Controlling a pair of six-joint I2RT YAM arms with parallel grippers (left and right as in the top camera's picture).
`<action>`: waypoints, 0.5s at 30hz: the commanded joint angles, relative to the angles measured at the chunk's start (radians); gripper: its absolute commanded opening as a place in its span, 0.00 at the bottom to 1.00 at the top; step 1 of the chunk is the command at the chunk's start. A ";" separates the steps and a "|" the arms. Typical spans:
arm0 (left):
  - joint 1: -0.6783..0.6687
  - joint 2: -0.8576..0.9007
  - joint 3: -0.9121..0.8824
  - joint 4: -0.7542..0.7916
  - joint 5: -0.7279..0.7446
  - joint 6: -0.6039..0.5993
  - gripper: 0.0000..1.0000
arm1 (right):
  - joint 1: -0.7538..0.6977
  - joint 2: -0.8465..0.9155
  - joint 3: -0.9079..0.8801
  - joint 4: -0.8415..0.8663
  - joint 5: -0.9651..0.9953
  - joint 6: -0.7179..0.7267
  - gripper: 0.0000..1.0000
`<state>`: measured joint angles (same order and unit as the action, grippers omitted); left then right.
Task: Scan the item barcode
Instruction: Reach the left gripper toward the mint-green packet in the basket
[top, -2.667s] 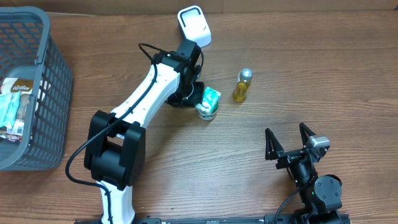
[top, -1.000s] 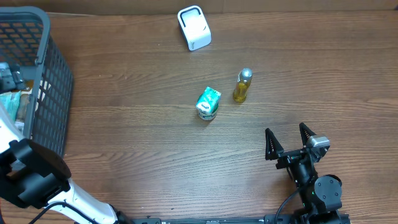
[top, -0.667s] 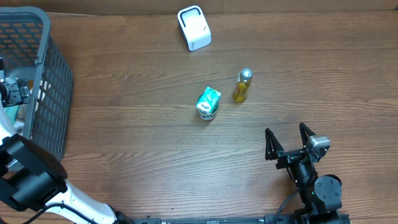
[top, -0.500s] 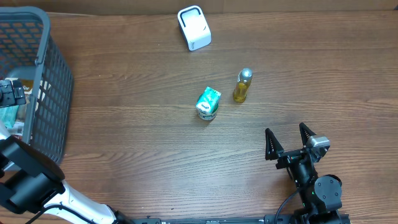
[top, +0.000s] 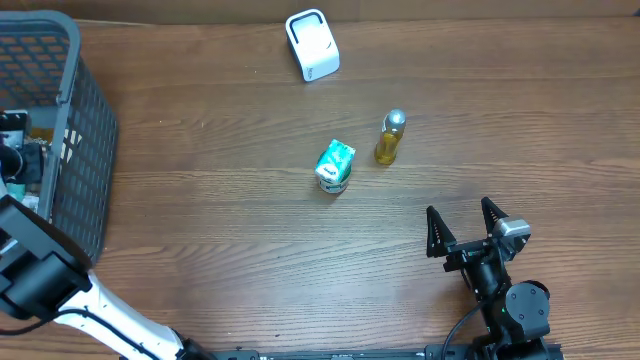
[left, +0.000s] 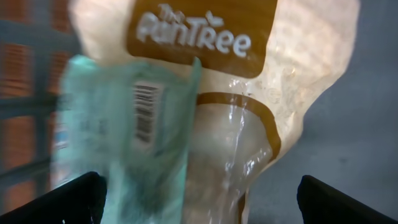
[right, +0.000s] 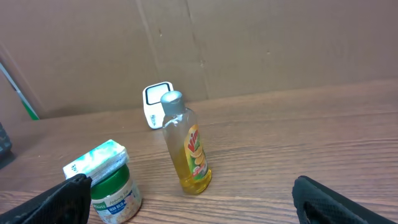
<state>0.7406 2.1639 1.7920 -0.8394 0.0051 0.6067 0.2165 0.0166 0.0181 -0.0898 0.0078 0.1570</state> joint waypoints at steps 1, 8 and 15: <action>0.007 0.053 -0.006 0.002 0.010 0.030 1.00 | -0.002 -0.005 -0.010 0.006 0.008 0.003 1.00; 0.007 0.077 -0.006 0.002 -0.023 0.029 0.90 | -0.002 -0.005 -0.010 0.006 0.008 0.003 1.00; 0.002 0.077 -0.006 -0.001 -0.013 0.022 1.00 | -0.002 -0.005 -0.010 0.006 0.008 0.003 1.00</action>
<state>0.7418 2.1956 1.7924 -0.8249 -0.0296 0.6342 0.2165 0.0166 0.0181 -0.0898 0.0078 0.1570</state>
